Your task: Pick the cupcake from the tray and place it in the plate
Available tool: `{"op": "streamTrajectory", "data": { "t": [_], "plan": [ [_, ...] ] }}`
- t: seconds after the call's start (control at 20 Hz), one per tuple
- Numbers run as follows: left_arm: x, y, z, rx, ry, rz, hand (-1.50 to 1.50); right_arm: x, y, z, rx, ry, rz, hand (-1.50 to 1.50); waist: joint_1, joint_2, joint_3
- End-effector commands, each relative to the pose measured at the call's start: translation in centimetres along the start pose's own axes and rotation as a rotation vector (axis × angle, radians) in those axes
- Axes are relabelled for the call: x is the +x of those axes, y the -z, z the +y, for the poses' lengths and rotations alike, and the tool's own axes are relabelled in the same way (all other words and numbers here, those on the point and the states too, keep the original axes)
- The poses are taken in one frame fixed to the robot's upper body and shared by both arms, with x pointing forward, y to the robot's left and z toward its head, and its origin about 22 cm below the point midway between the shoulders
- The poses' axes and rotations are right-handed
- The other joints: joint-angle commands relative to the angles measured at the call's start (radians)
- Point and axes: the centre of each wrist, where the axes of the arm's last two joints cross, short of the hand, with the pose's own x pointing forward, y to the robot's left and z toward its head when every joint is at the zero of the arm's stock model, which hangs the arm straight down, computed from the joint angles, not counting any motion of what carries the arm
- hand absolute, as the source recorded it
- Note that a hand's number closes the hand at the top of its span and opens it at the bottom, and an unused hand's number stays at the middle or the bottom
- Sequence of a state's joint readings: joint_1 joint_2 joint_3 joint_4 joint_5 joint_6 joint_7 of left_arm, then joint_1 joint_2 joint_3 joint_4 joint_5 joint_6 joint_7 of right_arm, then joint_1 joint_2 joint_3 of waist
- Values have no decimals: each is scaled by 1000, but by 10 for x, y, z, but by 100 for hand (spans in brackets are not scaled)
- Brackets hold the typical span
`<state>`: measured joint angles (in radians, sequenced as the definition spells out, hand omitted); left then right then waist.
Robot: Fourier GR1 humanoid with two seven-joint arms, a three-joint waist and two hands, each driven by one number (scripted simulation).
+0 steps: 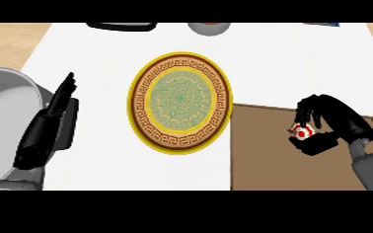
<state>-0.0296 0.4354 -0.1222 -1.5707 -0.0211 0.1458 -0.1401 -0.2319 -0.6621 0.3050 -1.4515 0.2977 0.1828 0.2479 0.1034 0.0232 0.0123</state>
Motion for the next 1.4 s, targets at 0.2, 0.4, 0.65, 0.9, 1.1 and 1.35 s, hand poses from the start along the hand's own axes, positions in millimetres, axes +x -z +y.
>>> {"op": "streamTrajectory", "data": {
  "t": [0.2, 0.4, 0.65, 0.9, 1.1, 1.35],
  "plan": [
    [-17, -4, 1, -18, 25, 119, 0, 6, 47, -65, -185, -277, -131, 150, 30, 15, -6],
    [-29, -10, 12, -9, 28, 151, 0, 15, 62, -99, -309, -232, -247, 150, -5, 4, -9],
    [-32, -13, 0, 8, 44, 172, 0, 41, 78, -118, -489, -184, -448, 150, -32, -4, -10],
    [-32, -32, 10, 51, 42, 198, 0, 63, 78, -117, -431, -79, -742, 150, -67, -22, -11],
    [-36, -37, 15, 59, 55, 217, 0, 97, 78, -124, -346, -22, -840, 150, -86, -25, -12],
    [-46, -39, 20, 80, 38, 218, 0, 163, 71, -107, -257, -39, -916, 150, -104, -31, -14]
  ]
}}
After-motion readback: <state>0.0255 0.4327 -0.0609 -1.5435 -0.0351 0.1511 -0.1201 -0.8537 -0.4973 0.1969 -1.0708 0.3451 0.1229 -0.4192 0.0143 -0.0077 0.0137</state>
